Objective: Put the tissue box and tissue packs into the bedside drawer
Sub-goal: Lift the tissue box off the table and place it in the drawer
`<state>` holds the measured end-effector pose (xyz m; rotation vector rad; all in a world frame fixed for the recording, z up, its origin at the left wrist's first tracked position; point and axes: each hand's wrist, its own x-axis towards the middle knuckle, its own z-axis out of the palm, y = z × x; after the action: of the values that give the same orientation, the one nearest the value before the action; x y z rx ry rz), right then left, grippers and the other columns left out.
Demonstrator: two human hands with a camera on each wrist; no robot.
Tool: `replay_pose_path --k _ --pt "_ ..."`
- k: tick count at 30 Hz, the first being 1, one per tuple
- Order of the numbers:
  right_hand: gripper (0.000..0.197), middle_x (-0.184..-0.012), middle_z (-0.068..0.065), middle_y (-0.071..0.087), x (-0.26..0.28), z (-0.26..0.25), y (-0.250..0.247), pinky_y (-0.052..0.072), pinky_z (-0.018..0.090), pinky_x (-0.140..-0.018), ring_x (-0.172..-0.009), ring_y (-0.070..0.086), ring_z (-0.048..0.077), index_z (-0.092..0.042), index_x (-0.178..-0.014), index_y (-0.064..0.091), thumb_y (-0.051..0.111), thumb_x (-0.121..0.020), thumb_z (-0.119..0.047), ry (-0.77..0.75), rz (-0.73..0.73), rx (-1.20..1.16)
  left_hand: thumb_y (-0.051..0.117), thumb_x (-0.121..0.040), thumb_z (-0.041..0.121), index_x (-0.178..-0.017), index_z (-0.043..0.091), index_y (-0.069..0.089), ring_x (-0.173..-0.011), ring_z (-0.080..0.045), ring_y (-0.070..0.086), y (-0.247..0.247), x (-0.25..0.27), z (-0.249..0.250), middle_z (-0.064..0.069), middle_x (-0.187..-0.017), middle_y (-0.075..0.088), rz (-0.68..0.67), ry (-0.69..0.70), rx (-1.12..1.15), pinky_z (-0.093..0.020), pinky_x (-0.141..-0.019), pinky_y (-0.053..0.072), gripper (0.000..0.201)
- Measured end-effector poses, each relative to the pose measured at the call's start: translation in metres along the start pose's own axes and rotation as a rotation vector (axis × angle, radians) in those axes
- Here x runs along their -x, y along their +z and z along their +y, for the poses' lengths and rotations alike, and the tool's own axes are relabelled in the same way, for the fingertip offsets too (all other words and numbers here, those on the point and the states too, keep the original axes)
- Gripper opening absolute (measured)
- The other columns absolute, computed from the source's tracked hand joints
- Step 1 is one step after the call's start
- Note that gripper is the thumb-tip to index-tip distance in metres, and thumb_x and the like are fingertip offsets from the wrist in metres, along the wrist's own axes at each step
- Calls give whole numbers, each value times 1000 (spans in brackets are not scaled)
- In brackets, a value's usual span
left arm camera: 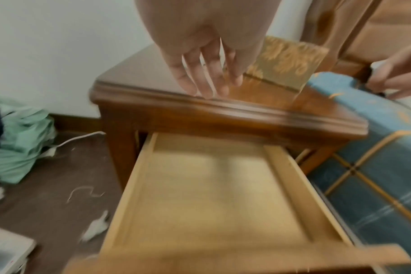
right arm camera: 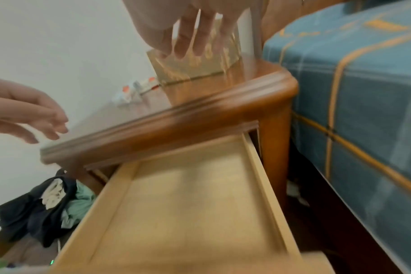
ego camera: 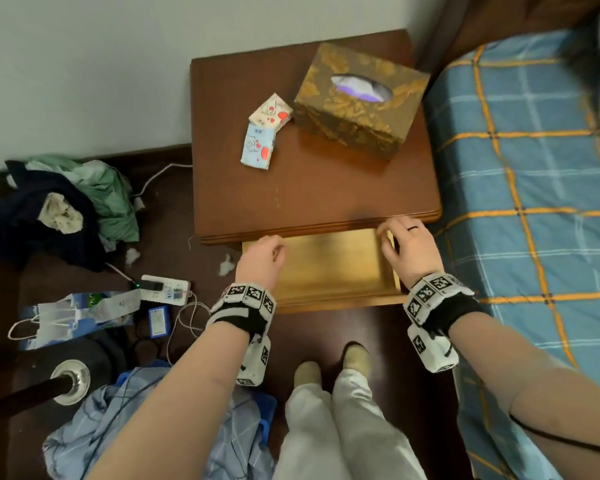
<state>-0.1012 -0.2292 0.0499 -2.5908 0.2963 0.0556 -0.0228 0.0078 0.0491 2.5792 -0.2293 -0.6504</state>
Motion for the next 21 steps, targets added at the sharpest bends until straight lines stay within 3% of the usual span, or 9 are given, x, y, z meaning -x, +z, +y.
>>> replay_pose_path --k 5,8,11,14,16,18,20,21 --pt "32 -130 15 56 -75 -5 -39 40 44 -100 -120 51 35 -7 -116 58 59 -85 -12 73 102 -46 53 -91 19 -113 12 60 -108 -24 57 -34 -56 61 -6 -120 58 116 111 90 -37 -90 48 24" --pt "56 -150 13 35 -124 -5 -53 31 45 -110 -136 35 33 -10 -137 41 60 -86 -22 290 129 -107 57 -89 21 -125 13 51 -122 -24 49 -54 -106 92 -8 -135 48 147 98 115 -37 -102 42 38" --pt "75 -157 13 20 -165 -4 -63 26 45 -114 -140 29 35 -12 -148 20 61 -87 -26 538 101 -295 63 -86 26 -139 11 37 -136 -26 37 -69 -160 114 -11 -147 37 164 92 106 -39 -114 34 61" --pt "85 -154 15 29 -197 8 -57 29 44 -116 -138 35 35 -14 -150 12 62 -85 -38 781 -17 -521 67 -82 32 -147 10 22 -142 -27 27 -75 -205 126 -14 -154 26 49 64 119 -40 -119 27 82" --pt "85 -147 12 41 -203 12 -49 36 48 -111 -131 44 36 -17 -149 17 62 -82 -44 864 -64 -622 69 -81 29 -148 10 17 -141 -26 31 -74 -222 128 -14 -153 30 -40 36 167 -39 -116 28 87" --pt "82 -137 3 46 -204 15 -43 47 46 -98 -122 50 31 -24 -149 16 61 -83 -44 904 -50 -735 70 -80 27 -149 10 16 -140 -25 32 -72 -233 129 -13 -153 30 -105 30 209 -38 -115 29 89" --pt "75 -129 -1 44 -200 13 -41 50 40 -85 -117 49 24 -28 -148 17 60 -87 -36 926 -22 -875 73 -78 28 -148 10 20 -138 -25 36 -72 -237 126 -13 -151 35 -122 29 219 -38 -114 32 90" --pt "71 -131 0 45 -197 13 -40 51 41 -85 -117 50 24 -29 -147 20 60 -89 -31 921 -4 -933 74 -76 28 -147 10 23 -136 -25 39 -71 -237 124 -13 -148 39 -122 28 224 -39 -113 34 89"
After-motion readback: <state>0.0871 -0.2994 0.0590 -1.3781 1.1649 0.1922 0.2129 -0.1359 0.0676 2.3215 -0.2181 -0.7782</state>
